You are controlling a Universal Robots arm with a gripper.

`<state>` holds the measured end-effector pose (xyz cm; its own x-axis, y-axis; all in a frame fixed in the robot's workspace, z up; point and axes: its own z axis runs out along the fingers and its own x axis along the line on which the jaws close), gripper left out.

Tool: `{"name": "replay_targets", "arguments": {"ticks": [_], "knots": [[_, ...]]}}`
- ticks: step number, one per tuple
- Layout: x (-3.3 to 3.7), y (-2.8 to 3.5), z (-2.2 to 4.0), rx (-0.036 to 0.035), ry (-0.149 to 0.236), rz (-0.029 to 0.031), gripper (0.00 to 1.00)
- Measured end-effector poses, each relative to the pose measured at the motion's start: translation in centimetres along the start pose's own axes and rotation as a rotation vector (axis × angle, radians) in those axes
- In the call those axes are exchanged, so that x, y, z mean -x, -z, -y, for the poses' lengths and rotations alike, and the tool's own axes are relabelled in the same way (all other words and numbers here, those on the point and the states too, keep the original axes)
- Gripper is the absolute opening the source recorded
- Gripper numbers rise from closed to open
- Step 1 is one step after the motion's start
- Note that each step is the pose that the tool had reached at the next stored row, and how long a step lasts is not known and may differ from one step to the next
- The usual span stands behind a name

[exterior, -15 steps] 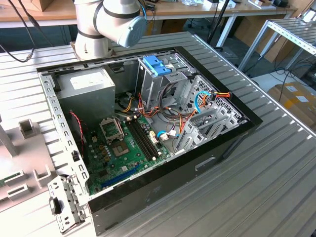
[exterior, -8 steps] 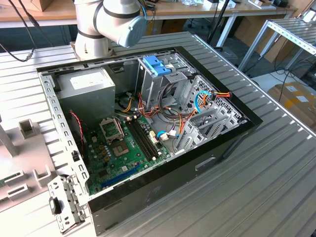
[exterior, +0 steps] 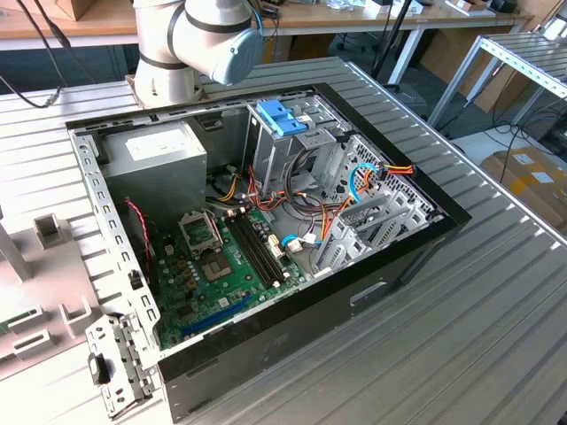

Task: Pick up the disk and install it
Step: 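Pick up the disk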

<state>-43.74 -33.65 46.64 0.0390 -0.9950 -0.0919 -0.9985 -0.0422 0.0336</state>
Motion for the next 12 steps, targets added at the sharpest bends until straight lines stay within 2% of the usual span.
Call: {"name": "replay_targets", "arguments": {"ticks": [12], "knots": [[0.08,0.9,-0.03,-0.0001,0.0,0.0002,0.37]]}}
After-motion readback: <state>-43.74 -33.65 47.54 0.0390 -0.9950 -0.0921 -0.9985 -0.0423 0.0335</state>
